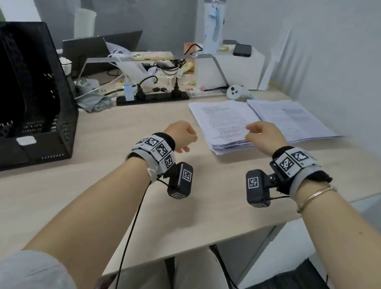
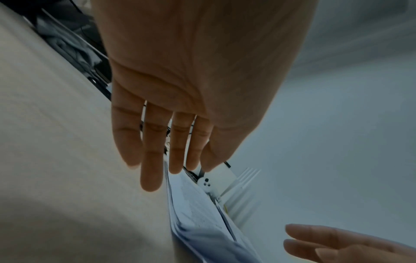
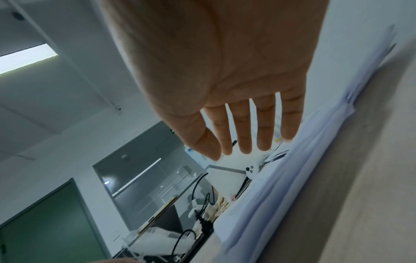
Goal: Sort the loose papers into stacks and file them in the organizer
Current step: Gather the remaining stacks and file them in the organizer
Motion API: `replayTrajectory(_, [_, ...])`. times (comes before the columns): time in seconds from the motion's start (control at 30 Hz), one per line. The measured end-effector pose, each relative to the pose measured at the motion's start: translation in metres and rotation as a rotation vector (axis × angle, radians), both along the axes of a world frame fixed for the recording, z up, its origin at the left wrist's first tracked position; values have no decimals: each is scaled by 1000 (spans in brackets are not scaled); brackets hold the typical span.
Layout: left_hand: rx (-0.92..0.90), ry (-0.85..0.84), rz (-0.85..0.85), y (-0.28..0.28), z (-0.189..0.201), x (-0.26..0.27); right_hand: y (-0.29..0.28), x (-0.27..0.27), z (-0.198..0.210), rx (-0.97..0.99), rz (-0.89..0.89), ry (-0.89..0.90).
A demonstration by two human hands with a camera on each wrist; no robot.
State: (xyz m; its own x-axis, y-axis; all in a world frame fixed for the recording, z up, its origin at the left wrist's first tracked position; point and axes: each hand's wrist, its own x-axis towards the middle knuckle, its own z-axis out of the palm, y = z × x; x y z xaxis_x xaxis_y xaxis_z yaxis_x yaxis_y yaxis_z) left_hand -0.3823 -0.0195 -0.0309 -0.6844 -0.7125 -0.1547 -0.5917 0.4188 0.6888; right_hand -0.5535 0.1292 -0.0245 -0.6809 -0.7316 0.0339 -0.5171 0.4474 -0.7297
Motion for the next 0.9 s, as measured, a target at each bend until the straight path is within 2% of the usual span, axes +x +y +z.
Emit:
replayTrajectory(0.17, [48, -31, -41, 13, -14, -36, 18, -40, -14, 60, -162, 67])
replayTrajectory(0.4, [65, -20, 2, 22, -35, -71, 30, -82, -35, 94, -251, 38])
replayTrajectory(0.5, [107, -5, 10, 23, -39, -82, 29, -94, -41, 122, -225, 65])
replayTrajectory(0.67, [156, 37, -16, 27, -36, -92, 26, -106, -46, 148, -126, -51])
replayTrajectory(0.9, [-38, -53, -110, 16, -47, -96, 22, -112, -49, 226, -117, -93])
